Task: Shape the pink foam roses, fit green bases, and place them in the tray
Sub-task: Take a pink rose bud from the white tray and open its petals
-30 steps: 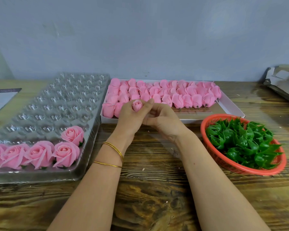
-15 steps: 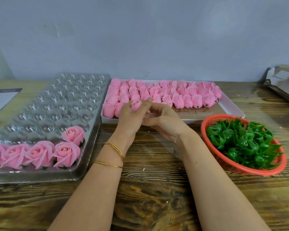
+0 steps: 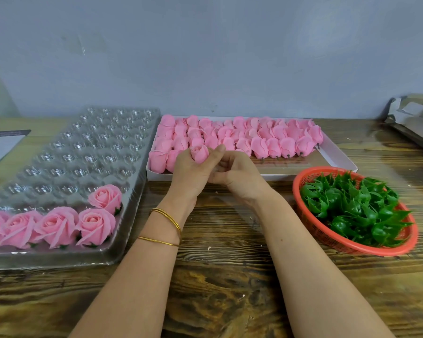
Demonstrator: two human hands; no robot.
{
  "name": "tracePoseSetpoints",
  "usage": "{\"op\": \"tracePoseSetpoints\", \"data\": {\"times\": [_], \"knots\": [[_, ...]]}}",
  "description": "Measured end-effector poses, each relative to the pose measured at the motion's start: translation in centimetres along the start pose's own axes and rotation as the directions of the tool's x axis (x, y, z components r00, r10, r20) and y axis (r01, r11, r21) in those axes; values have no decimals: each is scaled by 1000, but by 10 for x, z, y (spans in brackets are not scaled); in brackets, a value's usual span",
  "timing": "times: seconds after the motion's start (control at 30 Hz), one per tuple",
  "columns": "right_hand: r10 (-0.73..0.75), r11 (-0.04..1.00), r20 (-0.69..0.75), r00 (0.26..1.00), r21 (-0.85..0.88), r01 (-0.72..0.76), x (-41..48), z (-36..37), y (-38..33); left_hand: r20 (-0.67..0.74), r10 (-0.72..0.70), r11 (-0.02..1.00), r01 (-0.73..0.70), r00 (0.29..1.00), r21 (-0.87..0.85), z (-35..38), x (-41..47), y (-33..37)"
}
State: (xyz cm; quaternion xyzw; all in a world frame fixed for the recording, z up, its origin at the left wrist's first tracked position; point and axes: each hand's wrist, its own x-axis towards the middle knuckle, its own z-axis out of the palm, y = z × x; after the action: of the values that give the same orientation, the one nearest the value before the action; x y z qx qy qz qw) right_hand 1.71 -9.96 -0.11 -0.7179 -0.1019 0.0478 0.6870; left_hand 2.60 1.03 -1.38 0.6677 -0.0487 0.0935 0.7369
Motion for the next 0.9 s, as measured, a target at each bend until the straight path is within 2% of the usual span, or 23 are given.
{"op": "tracePoseSetpoints", "data": {"times": [0.2, 0.37, 0.57, 0.63, 0.7, 0.9], "knots": [[40, 995, 71, 997, 88, -46, -1, -1, 1, -66, -19, 999, 21, 998, 31, 1, -3, 2], [19, 995, 71, 997, 96, -26, 0, 1, -2, -44, -33, 999, 35, 998, 39, 0, -3, 1], [40, 974, -94, 995, 226, -18, 5, -4, -7, -64, 170, 961, -151, 983, 233, 3, -3, 1], [17, 984, -147, 989, 179, 10, 6, -3, -8, -22, 231, 924, -212, 973, 317, 2, -3, 0], [-28, 994, -171, 985, 103, 47, 5, -1, -7, 35, 232, 890, -227, 972, 395, 1, -3, -3], [-43, 998, -183, 982, 38, 51, 3, 2, -7, 42, 226, 898, -225, 973, 379, 2, -5, -3]]}}
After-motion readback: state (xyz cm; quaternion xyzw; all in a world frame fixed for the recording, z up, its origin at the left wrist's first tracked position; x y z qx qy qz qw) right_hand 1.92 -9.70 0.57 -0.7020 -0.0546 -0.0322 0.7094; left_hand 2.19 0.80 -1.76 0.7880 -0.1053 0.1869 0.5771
